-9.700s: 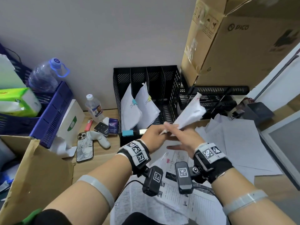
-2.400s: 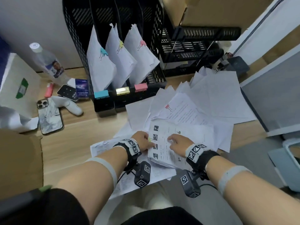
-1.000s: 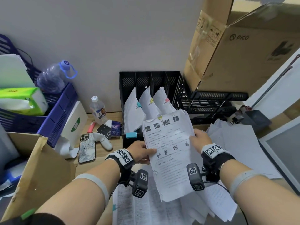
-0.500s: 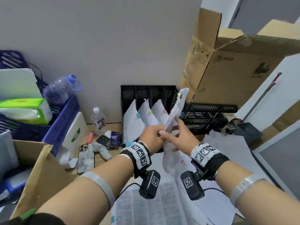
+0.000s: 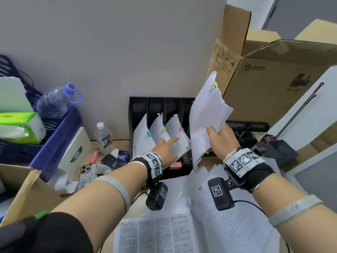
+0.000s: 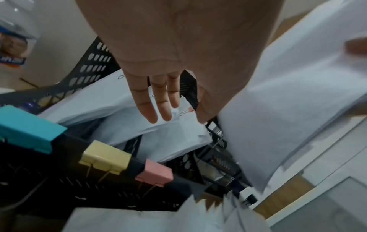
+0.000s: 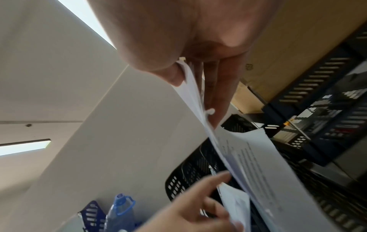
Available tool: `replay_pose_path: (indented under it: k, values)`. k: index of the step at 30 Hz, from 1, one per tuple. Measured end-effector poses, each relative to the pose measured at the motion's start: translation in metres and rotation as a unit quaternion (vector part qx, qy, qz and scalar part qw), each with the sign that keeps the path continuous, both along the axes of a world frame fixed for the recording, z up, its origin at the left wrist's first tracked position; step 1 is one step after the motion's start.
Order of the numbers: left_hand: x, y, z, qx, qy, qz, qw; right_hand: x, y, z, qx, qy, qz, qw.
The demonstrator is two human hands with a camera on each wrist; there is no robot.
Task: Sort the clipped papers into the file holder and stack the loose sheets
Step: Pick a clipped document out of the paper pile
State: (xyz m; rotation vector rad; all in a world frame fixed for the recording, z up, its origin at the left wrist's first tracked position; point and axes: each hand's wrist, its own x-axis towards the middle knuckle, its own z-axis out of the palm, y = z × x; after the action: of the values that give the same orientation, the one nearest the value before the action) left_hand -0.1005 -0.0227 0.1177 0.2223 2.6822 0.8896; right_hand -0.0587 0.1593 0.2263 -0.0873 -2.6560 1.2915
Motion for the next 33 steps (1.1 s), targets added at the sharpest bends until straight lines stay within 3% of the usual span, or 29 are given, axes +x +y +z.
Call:
replay_pose_path:
  k: [4, 8, 13, 17, 21, 25, 28, 33]
  values:
    - [-0.021, 0.009, -0.01, -0.133, -0.04, -0.029, 0.99, -0.014, 0.004, 0.009, -0.061, 0.01, 0.034, 0.997]
    - [-0.033, 0.011, -0.018, -0.17, -0.036, 0.025, 0.984, -0.028, 0.001, 0.008, -0.1, -0.012, 0.088, 0.991]
    - [-0.036, -0.009, -0.02, -0.161, 0.015, 0.13, 0.978, -0.053, -0.012, -0.01, -0.109, -0.053, 0.13, 0.984]
    - [-0.038, -0.029, -0.019, -0.141, 0.027, 0.16, 0.977, -0.074, -0.032, -0.034, -0.078, -0.086, 0.147, 0.982]
    - [-0.033, -0.037, -0.012, -0.131, 0.049, 0.166, 0.976, -0.093, -0.057, -0.046, -0.063, -0.088, 0.111, 0.988]
    - [-0.03, -0.038, -0.005, -0.119, 0.066, 0.171, 0.976, -0.106, -0.082, -0.066, -0.11, -0.108, 0.059, 0.986]
    - [-0.029, -0.042, -0.005, -0.118, 0.066, 0.159, 0.978, -0.104, -0.094, -0.091, -0.021, -0.164, 0.084, 0.983]
    - [-0.027, -0.049, -0.007, -0.101, 0.065, 0.146, 0.982, -0.097, -0.097, -0.109, -0.009, -0.182, 0.124, 0.975]
